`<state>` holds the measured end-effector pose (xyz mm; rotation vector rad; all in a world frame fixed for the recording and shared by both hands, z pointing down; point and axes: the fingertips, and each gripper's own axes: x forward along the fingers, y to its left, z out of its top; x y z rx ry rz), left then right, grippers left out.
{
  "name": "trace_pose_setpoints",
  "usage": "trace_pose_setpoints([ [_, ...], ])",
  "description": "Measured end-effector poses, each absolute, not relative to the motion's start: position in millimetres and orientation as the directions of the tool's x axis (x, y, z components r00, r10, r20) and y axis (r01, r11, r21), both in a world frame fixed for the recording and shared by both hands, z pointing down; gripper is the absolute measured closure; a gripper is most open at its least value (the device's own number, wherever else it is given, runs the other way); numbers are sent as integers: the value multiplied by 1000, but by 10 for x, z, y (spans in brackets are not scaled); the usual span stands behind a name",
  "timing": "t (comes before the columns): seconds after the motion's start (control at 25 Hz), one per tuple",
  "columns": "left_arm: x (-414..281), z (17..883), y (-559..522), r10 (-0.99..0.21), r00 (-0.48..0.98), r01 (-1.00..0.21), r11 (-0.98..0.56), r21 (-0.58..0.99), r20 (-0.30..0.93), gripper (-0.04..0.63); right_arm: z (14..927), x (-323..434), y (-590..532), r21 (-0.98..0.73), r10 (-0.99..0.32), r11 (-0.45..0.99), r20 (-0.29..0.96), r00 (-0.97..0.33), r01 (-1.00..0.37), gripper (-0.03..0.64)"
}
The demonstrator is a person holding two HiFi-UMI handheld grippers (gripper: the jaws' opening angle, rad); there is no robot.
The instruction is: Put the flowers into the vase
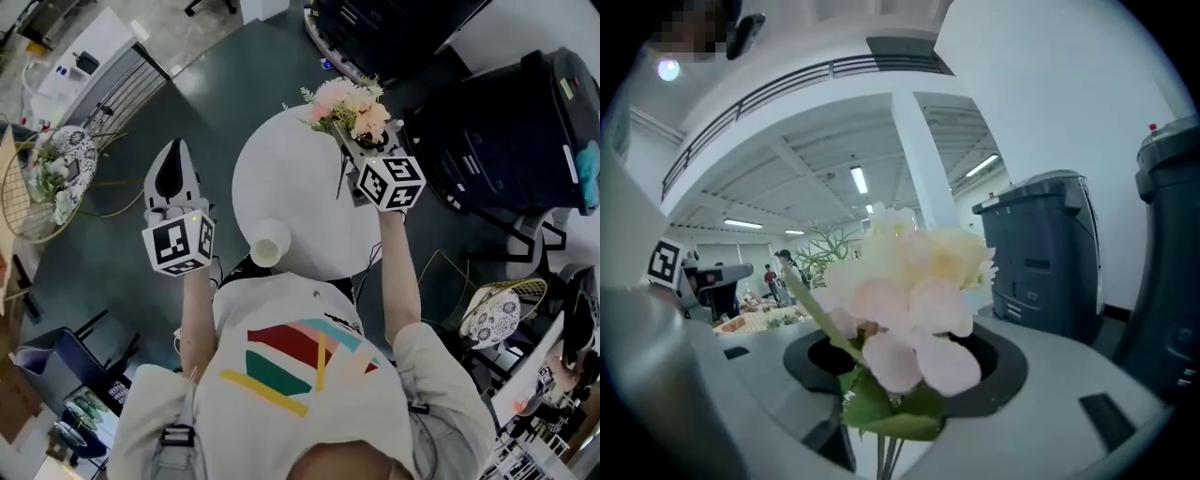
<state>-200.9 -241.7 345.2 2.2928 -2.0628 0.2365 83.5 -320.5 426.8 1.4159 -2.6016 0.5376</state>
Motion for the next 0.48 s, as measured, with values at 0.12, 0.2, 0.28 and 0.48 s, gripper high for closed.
trace_pose_setpoints([
  [0.12, -1960, 3383, -2440, -984, 115, -990, -124, -60, 134, 589, 3886, 648, -3172, -267, -770, 563, 174, -614, -782, 341],
  [0.2, -1929, 3338, -2452, -985, 123, -990, -131, -57, 124, 589, 3651, 541, -3151, -283, -751, 602, 117, -650, -747, 341],
  [0.28, -1886, 3291, -2452, -985, 130, -989, -137, -57, 115, 589, 3445, 461, -3122, -296, -729, 636, 69, -680, -712, 341],
  [0.48, -1810, 3129, -2402, -987, 137, -988, -143, -64, 88, 589, 2864, 289, -2937, -301, -650, 740, -90, -755, -601, 341],
])
